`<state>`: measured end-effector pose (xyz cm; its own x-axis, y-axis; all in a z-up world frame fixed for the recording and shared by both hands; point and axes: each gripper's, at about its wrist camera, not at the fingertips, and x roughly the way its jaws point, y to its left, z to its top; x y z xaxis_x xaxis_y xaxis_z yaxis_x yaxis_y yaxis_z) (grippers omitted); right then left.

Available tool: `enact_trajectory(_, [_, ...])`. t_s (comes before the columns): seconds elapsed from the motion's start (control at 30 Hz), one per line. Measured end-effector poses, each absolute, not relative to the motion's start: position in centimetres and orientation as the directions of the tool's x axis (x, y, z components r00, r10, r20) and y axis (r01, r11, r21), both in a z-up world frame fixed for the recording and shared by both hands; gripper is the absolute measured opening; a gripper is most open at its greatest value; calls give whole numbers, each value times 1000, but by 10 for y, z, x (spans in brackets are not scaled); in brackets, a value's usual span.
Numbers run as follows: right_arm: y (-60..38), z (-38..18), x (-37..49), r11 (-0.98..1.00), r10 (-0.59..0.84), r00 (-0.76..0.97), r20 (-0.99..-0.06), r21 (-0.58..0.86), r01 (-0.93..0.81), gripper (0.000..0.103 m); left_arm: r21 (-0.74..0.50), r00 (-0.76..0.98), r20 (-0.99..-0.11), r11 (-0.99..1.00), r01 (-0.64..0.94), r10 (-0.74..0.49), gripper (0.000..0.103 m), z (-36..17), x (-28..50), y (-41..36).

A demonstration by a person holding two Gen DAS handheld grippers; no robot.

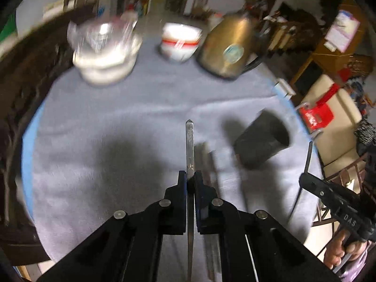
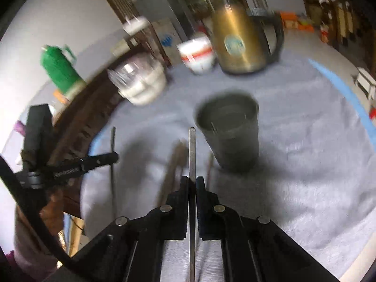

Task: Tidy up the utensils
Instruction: 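Lift the chopstick with the right tool and drop it into the grey cup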

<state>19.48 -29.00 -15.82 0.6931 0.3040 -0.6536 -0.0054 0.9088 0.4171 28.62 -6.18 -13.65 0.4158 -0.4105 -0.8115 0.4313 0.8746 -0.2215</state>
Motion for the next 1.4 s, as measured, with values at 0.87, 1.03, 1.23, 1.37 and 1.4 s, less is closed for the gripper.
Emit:
enact_trajectory(0.87, [-364, -26, 192, 914, -47, 936, -349, 364, 181, 6, -209, 616, -599, 843, 496, -511, 5, -25, 313, -195])
enact_trajectory(1.03, [-366, -62, 219, 901, 24, 874, -486, 389, 191, 8, -190, 544, -704, 858, 477, -458, 5, -62, 326, -195])
enact_trajectory(1.23, [-377, -90, 214, 850, 154, 836, -526, 502, 160, 15, -151, 531, -715, 842, 518, -454, 54, -73, 301, -163])
enact_trajectory(1.37, [-377, -99, 187, 836, 187, 849, -494, 534, 127, 33, -132, 554, -704, 849, 512, -444, 55, -83, 282, -117])
enact_trajectory(1.4, [-375, -102, 179, 836, 192, 850, -490, 535, 120, 42, -130, 555, -713, 858, 497, -429, 55, -89, 281, -106])
